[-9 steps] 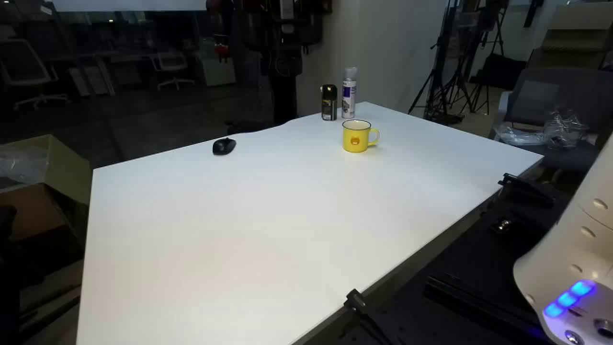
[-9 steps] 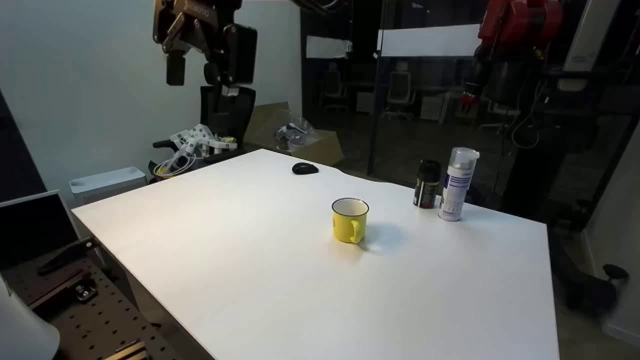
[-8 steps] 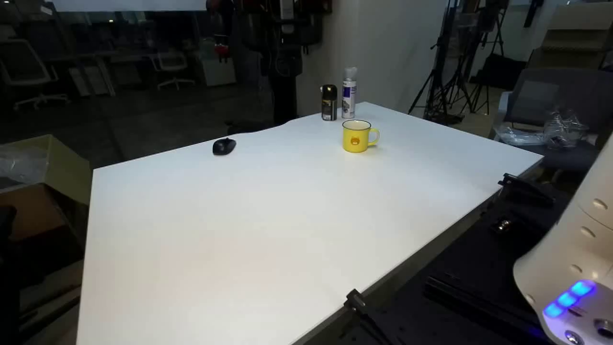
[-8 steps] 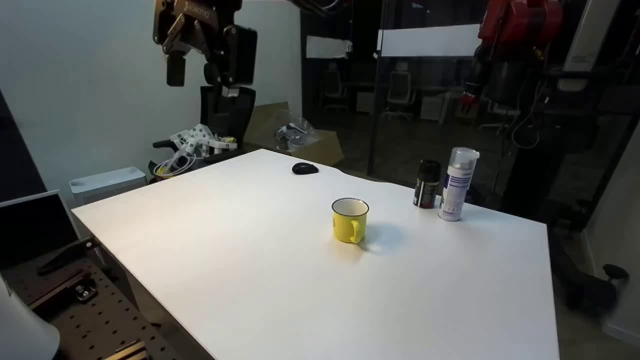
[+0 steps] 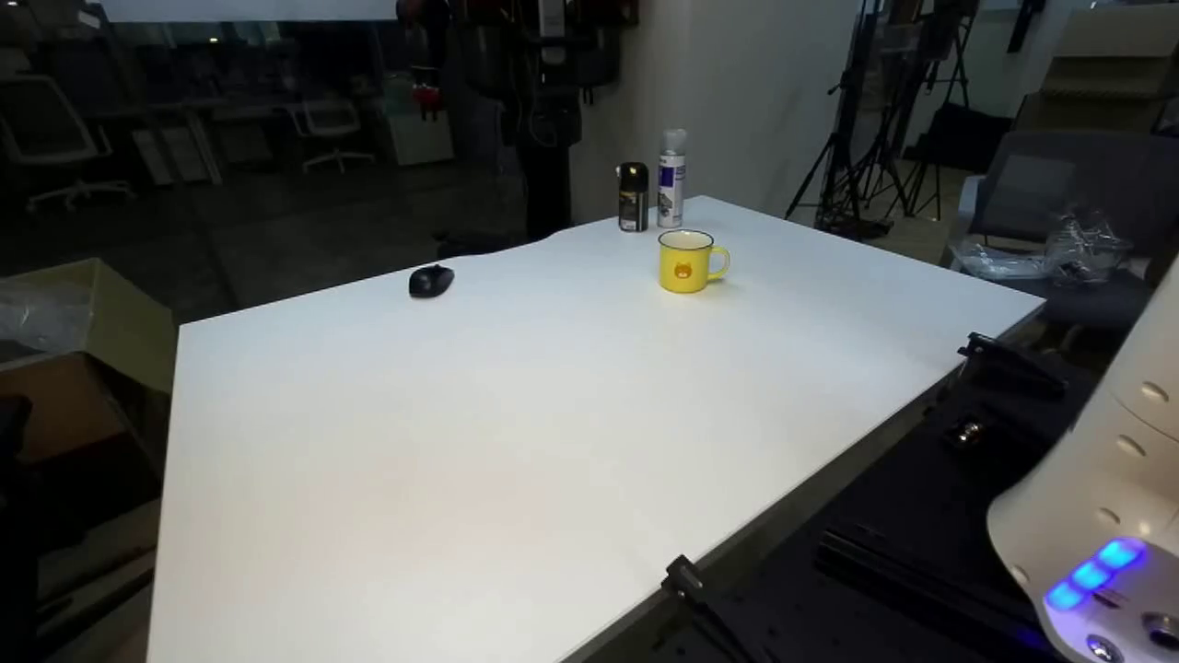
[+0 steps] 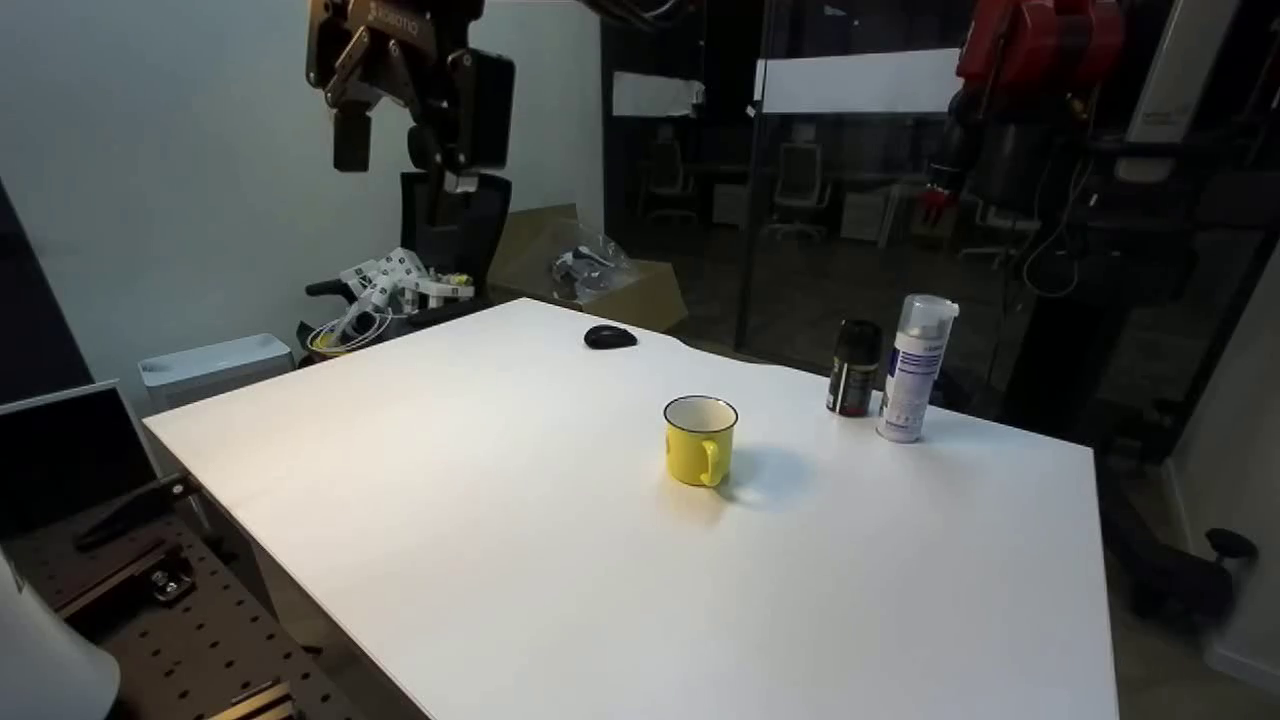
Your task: Move the cup to the left
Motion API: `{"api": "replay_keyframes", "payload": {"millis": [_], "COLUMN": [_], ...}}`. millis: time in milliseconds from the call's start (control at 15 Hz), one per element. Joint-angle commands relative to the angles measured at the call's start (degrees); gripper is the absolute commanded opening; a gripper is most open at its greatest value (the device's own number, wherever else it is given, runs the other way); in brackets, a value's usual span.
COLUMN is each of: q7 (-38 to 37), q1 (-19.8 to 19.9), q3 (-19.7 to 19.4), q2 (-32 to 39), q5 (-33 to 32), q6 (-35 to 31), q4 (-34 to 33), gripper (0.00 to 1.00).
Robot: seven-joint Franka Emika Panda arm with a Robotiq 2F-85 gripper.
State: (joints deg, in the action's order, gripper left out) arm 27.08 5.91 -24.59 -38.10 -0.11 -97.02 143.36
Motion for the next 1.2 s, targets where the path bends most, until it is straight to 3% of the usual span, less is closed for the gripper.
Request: {"api": "replay_keyframes", "payload": {"millis": [0,467,667,933,1133], "q7": [0.7,0.7,0.0,1.8,5.5], "q1": [1.3,1.3,1.4,0.1,-1.1], "q3": [1.1,1.1,0.7,-0.7,-1.1], "q2": [0.4,0.4,1.9,11.1,20.2], "q5": [0.7,0.7,2.5,4.5,6.6], "q6": [0.1,0.1,-7.9,-16.9,-19.1], "q4": [-0.1,-0.1,0.0,-3.6,-7.5], "gripper": [1.0,1.0,1.0,1.0,1.0]}}
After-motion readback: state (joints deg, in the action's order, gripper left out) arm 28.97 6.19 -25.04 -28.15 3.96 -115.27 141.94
